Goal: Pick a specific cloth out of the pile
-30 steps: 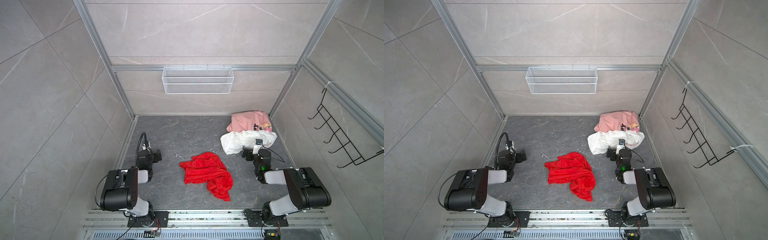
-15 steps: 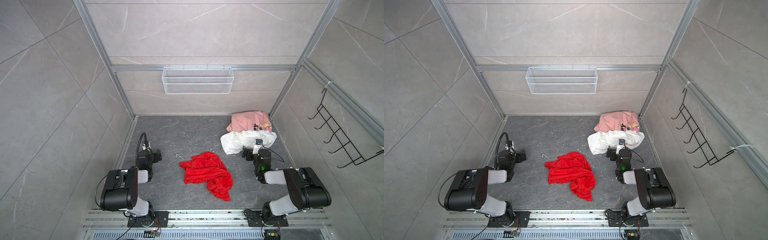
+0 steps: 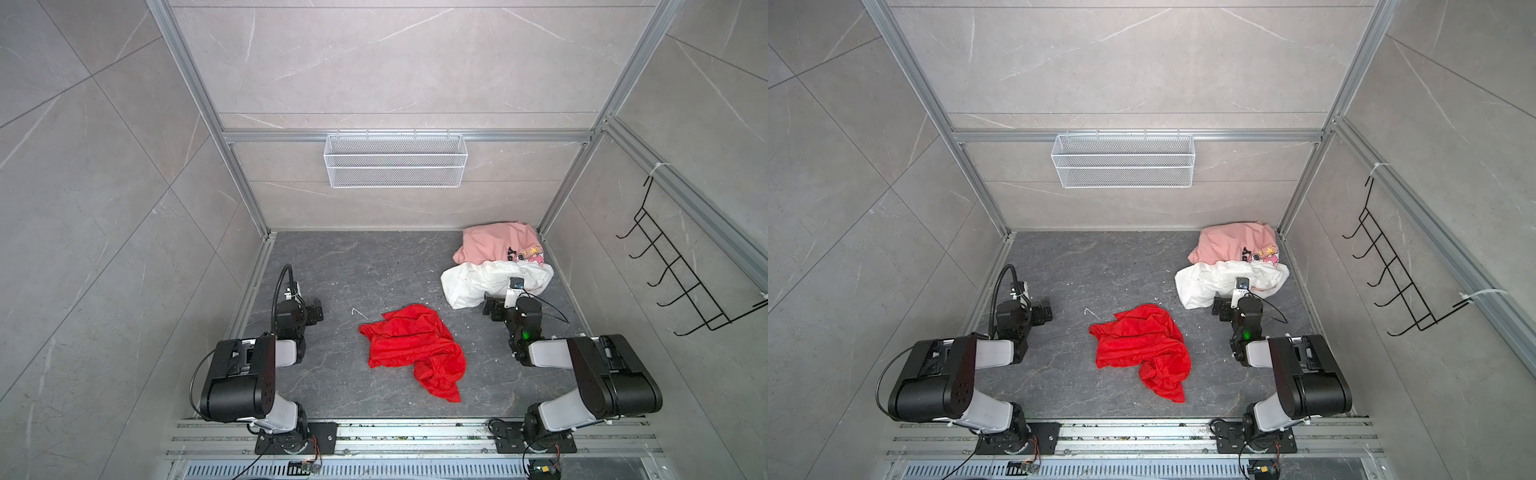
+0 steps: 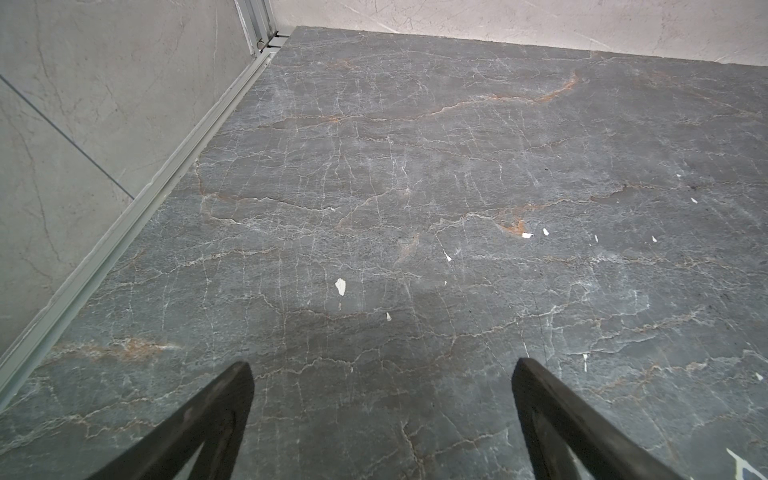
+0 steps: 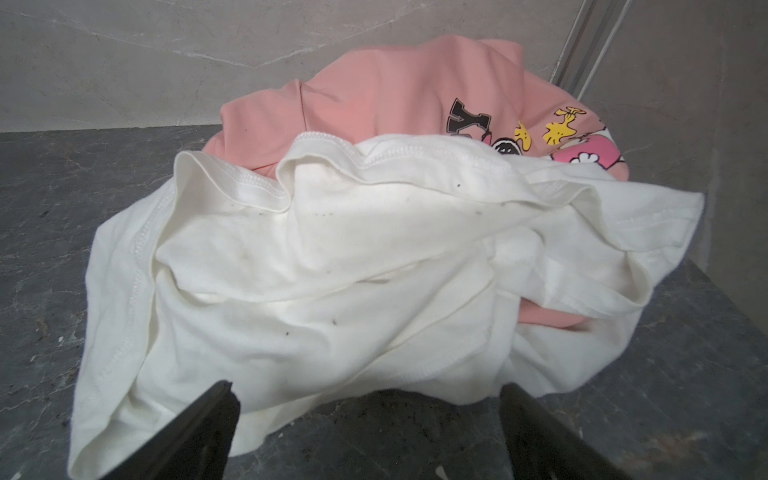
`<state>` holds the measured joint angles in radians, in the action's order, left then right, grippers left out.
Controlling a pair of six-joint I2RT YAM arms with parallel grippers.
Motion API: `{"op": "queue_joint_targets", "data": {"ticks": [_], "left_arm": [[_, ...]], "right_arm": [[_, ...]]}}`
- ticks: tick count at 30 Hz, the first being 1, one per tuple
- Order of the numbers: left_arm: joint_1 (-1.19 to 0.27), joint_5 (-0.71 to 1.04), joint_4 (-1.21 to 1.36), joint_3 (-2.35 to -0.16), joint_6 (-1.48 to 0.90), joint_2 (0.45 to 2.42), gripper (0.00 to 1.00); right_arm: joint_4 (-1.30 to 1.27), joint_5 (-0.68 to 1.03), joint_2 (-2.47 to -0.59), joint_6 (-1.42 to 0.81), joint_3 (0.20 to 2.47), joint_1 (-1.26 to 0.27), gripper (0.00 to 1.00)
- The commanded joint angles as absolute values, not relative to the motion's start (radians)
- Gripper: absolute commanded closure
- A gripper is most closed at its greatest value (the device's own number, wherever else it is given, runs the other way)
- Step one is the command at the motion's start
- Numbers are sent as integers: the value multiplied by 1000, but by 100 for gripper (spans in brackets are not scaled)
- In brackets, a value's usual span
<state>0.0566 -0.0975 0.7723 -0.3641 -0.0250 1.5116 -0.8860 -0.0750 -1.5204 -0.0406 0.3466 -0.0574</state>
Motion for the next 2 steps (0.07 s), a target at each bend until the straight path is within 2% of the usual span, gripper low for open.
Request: {"op": "queue_joint_targets", "data": {"ticks": [1,2], "left_arm": [[60,-87,837,-366,-27,1503,0],[59,-87,838,-365,-28,1502,0]], "right_arm": [[-887,-61,-1523,-33,364,-56,0],[-891,-62,-1521,-32,361,-54,0]]}}
